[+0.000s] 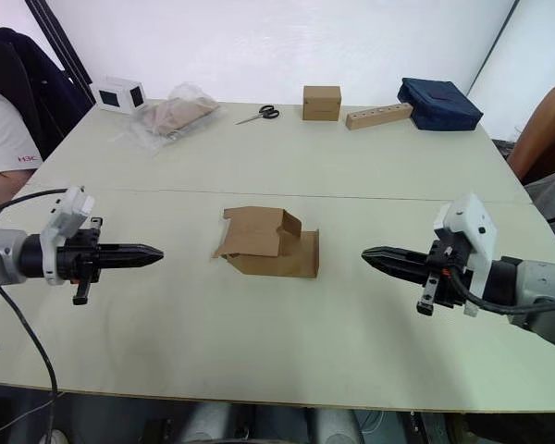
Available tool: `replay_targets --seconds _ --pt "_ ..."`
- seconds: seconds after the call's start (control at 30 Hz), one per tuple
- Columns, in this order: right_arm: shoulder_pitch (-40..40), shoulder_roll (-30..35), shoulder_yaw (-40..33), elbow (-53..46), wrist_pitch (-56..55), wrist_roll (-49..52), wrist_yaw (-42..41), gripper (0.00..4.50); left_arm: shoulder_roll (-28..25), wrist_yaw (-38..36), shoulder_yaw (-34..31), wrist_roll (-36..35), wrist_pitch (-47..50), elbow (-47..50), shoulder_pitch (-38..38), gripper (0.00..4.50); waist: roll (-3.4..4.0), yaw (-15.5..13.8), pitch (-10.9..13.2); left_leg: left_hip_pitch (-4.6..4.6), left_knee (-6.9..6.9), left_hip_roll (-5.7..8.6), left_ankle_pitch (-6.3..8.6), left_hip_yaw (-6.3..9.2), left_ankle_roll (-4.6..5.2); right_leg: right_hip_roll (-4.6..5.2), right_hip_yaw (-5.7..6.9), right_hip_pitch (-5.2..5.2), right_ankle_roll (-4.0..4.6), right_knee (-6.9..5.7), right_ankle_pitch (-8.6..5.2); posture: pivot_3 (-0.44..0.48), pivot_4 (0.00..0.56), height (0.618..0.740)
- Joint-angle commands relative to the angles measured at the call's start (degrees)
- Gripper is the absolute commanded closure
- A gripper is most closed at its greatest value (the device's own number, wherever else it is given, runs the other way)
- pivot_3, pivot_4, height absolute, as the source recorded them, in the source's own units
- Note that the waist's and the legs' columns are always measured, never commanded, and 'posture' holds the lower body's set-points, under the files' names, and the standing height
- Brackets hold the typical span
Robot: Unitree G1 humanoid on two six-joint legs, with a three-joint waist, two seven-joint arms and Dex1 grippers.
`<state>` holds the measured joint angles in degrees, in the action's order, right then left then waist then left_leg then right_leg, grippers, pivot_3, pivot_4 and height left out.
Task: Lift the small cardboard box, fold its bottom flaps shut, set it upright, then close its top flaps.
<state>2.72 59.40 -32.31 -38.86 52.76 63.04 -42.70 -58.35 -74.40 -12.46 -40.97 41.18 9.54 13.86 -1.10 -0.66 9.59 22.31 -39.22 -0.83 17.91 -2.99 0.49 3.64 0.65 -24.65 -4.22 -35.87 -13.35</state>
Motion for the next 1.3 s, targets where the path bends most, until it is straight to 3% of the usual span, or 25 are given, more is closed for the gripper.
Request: replay_targets --seconds 0.03,0.23,0.8,0.9,1.07,1.23,1.3 --pt "-0.5 1.4 -2.5 -1.0 0.0 1.3 -0.5 4.50 -1.1 -1.0 -3.3 -2.1 0.6 0.1 0.0 4.48 0.00 0.0 0.0 0.00 0.00 0.00 0.00 0.00 0.00 0.00 0.00 0.00 0.00 0.00 0.00 0.000 0.150 0.740" --pt "-0.7 1.6 -1.8 -1.0 -0.1 1.3 -0.4 4.50 -2.8 -1.9 -3.7 -1.8 0.7 0.6 -1.3 4.48 0.00 0.0 0.0 0.00 0.00 0.00 0.00 0.00 0.00 0.00 0.00 0.00 0.00 0.00 0.00 0.000 0.150 0.740" --pt "-1.9 1.4 0.1 -1.5 -0.1 1.8 0.5 4.50 -3.0 2.3 -1.7 -1.3 6.0 -1.2 4.2 4.48 0.00 0.0 0.0 0.00 0.00 0.01 0.00 -0.01 0.00 -0.06 0.00 0.00 0.00 -0.01 0.00 0.000 0.150 0.740" --pt "-2.6 1.0 1.6 -2.2 -0.6 1.8 0.8 4.50 -0.8 5.0 0.2 -0.8 7.3 -2.5 7.1 3.90 -0.01 -0.1 0.0 0.00 0.00 0.01 0.00 -0.01 0.00 -0.07 0.00 0.00 0.00 -0.02 0.00 0.000 0.150 0.740" --pt "-4.3 0.8 4.5 -2.0 -1.4 0.2 0.7 4.50 3.6 7.1 4.9 -1.9 14.9 -10.2 14.3 1.97 -0.02 0.0 0.0 -0.02 -0.03 0.06 -0.01 0.00 -0.01 -0.10 0.00 0.04 -0.02 -0.06 0.01 0.000 0.150 0.740" --pt "-5.8 -0.1 7.7 -2.8 -2.6 -0.8 1.3 4.50 9.6 5.4 9.2 -2.4 24.3 -24.9 22.8 0.07 -0.06 0.0 0.0 -0.03 -0.07 0.10 -0.02 0.00 -0.01 -0.17 0.01 0.02 -0.16 -0.16 0.07 0.000 0.150 0.740" --pt "-6.5 -0.6 8.6 -3.0 -2.8 -0.9 2.2 4.50 12.9 5.3 10.4 -1.9 27.2 -31.8 26.6 0.03 -0.07 0.0 0.0 -0.01 -0.08 0.10 -0.02 0.01 0.00 -0.18 0.02 0.01 -0.17 -0.16 0.08 0.000 0.150 0.740"
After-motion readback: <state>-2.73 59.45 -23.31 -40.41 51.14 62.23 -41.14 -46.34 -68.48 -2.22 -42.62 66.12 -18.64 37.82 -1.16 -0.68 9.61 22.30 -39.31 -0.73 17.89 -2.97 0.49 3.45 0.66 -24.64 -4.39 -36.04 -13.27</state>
